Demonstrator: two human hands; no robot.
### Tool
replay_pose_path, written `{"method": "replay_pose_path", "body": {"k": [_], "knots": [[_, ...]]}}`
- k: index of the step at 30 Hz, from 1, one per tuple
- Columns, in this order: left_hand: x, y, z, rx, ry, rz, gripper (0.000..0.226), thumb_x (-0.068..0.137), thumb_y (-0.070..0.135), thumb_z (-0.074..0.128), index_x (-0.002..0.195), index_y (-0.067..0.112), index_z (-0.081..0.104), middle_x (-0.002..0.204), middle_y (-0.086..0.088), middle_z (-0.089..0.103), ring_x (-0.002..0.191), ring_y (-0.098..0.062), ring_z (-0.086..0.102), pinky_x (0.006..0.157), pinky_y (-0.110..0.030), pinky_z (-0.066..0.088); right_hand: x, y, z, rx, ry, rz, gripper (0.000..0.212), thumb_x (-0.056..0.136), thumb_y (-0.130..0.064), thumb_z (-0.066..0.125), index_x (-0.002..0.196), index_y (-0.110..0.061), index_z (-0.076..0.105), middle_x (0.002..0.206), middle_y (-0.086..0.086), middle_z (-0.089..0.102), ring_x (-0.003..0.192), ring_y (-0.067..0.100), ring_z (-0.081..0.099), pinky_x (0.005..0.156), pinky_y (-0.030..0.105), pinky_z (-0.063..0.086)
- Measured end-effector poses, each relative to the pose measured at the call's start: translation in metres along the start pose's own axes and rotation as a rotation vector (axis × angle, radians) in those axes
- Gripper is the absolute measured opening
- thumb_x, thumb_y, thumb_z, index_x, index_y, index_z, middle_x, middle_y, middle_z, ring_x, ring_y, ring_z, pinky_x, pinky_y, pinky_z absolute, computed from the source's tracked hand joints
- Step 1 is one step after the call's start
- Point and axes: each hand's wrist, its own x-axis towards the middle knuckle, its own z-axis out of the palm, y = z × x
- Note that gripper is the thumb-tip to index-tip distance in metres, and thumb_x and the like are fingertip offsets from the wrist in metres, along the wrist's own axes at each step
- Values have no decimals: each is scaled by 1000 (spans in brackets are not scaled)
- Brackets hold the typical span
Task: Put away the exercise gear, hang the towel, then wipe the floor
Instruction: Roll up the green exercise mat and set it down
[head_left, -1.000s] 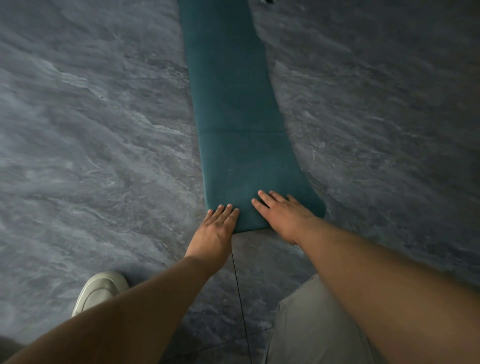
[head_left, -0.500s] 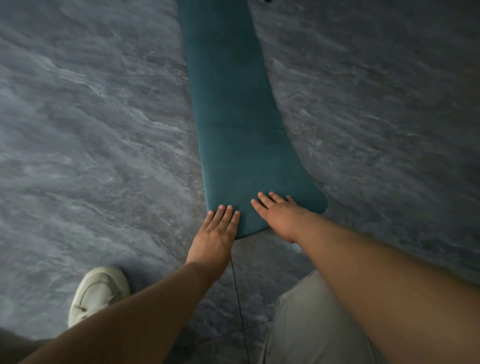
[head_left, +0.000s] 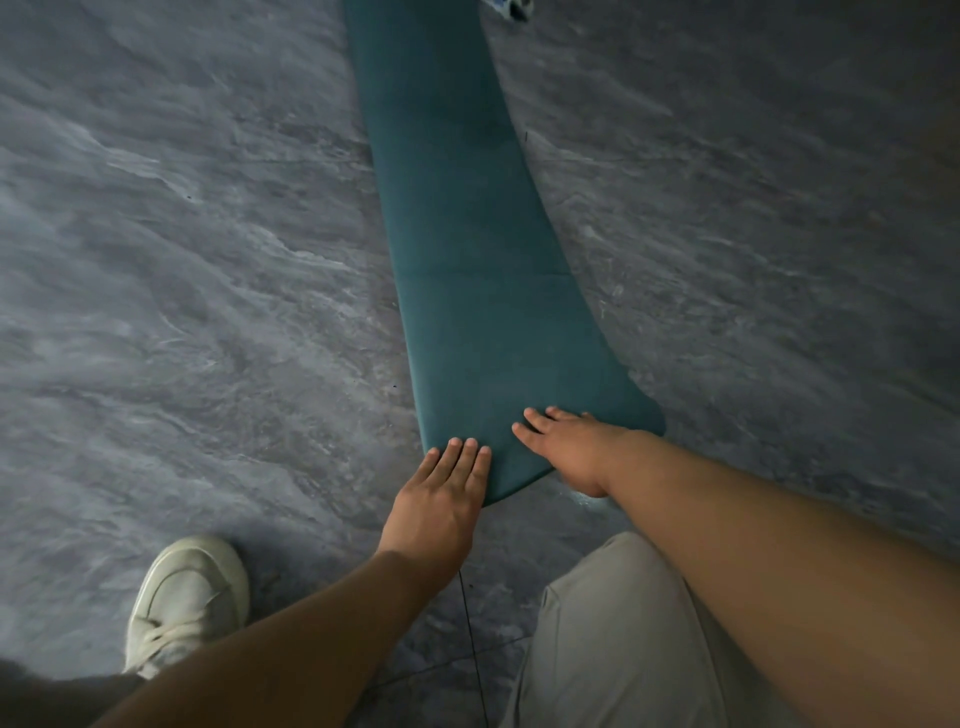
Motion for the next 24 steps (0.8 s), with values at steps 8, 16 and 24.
{"method": "replay_pose_path", "body": {"k": [8,16,24], "knots": [[-20,9,13,-85,-45,106,60,80,15,34,133,3,60,131,-14,65,119,-30,64,94,-44,56,-9,-2,2,-52,-143,-91,72,96,0,42,158,-21,12,165,7,9,148,29,21,120,39,21],[-8,1,16,-188,-13,65,59,72,16,55,131,10,64,128,-6,67,113,-18,68,92,-33,55,-14,15,16,-3,149,-53,92,89,7,48,157,-31,-1,166,0,-9,152,21,6,121,48,17],[0,-7,8,-190,29,84,60,76,16,60,136,9,58,135,-6,63,116,-18,66,91,-32,55,-20,37,45,-161,393,-129,84,89,5,41,158,-20,1,166,5,-8,153,24,1,123,46,10]]}}
